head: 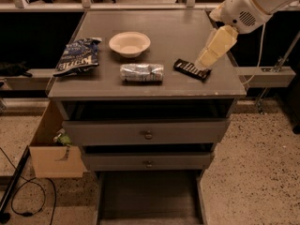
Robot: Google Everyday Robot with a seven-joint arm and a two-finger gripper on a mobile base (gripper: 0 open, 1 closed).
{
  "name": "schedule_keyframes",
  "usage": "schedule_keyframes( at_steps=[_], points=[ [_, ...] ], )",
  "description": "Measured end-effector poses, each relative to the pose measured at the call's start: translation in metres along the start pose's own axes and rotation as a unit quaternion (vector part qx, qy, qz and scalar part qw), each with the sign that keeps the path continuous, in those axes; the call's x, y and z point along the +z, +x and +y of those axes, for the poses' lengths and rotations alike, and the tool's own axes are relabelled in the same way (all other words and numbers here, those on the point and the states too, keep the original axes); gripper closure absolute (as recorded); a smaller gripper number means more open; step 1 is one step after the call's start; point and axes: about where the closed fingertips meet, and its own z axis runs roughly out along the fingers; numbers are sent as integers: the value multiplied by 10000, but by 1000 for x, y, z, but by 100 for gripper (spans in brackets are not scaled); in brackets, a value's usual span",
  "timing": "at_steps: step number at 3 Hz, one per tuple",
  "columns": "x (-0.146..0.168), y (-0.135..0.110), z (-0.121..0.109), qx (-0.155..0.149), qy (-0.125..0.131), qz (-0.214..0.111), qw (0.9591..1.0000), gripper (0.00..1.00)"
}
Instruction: Place redbull can into bottom drawer
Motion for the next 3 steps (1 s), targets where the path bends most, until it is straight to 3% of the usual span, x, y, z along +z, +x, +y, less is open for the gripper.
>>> schedule_keyframes(
  at_steps=[1, 2, 3],
  points=[
    [30, -20, 3, 586, 284, -704, 9954, 0],
    [50, -29, 0, 869, 518, -1036, 9895, 0],
    [88, -42, -12, 864, 448, -1140, 9887, 0]
  ],
)
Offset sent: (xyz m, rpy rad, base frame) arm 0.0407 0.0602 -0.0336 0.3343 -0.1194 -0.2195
